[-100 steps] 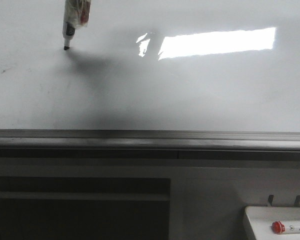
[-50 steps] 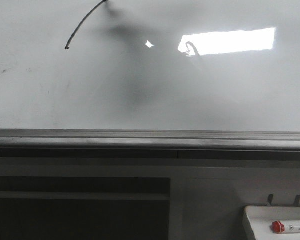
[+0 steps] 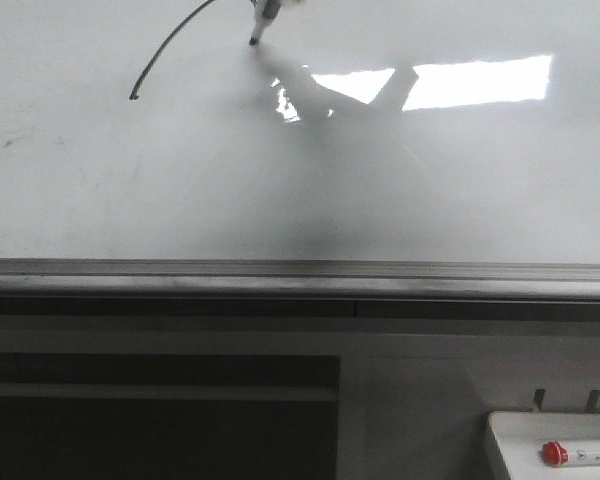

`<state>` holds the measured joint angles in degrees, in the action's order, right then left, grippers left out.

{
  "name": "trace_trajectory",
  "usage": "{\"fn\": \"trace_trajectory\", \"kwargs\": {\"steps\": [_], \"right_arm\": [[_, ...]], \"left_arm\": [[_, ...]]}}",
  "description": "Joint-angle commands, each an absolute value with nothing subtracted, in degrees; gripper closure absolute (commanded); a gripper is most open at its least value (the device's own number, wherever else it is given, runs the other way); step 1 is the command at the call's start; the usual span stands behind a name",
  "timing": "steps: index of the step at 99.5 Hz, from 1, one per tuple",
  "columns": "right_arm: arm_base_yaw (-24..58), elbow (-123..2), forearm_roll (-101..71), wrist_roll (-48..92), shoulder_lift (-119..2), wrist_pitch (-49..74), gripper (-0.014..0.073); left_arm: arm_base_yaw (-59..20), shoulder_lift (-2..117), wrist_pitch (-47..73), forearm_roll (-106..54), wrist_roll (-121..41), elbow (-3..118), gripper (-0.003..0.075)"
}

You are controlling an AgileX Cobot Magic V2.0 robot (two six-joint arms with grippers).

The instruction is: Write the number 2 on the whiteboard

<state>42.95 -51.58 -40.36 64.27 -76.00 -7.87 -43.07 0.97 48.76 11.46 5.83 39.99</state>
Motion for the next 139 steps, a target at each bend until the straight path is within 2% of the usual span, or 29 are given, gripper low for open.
{"fn": "trace_trajectory", "kwargs": {"steps": [1, 20, 58, 82, 116, 139], "right_arm": [[44.7, -51.6, -41.3, 65.1, -77.9, -7.9, 0.0664], [49.2, -51.7, -43.1, 65.1, -82.9, -10.7, 0.0664], [48.9, -51.7, -43.7, 65.1, -82.6, -13.0, 0.0664], [44.0, -49.0, -44.2, 65.1, -76.5, -11.8, 0.0664], [31.4, -38.4, -47.0, 65.1, -63.9, -11.7, 0.0664], [30.8, -38.3, -47.0, 65.1, -62.8, -10.7, 0.0664]], "left_arm": [[-43.5, 2.1, 44.1, 11.0, 6.5, 41.1, 0.0741], [-43.5, 2.1, 44.1, 9.9, 6.5, 41.1, 0.0741], [-43.5, 2.1, 44.1, 9.9, 6.5, 41.1, 0.0741], [-43.5, 2.1, 44.1, 9.4, 6.5, 41.1, 0.0741], [-43.5, 2.1, 44.1, 9.1, 6.5, 41.1, 0.0741], [-43.5, 2.1, 44.1, 8.8, 6.5, 41.1, 0.0741]]}}
